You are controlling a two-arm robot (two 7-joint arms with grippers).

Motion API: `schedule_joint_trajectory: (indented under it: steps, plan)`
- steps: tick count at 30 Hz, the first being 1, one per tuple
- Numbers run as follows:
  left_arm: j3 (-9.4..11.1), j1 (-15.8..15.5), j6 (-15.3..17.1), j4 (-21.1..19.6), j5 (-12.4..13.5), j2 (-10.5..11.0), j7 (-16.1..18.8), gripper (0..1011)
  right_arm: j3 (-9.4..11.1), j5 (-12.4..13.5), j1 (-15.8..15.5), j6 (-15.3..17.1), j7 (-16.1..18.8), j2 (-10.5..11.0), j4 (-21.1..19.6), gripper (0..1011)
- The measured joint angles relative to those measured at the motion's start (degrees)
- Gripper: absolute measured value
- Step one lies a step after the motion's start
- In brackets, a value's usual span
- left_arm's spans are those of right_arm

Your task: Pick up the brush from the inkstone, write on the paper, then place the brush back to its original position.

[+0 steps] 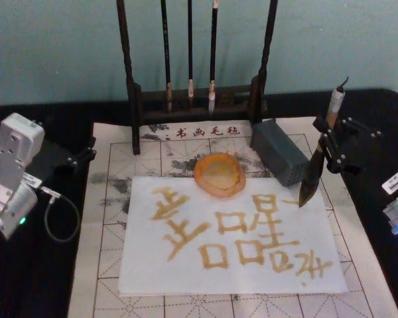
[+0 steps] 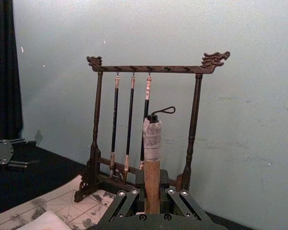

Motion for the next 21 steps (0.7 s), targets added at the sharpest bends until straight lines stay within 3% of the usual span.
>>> schedule_joint_trajectory:
  steps: [21]
  plan:
    - [0.0,0.0,0.0,0.0,0.0,0.0,0.0,1001,1.1,-1.4,0.3,-0.5,0.0,-1.2,0.8,202]
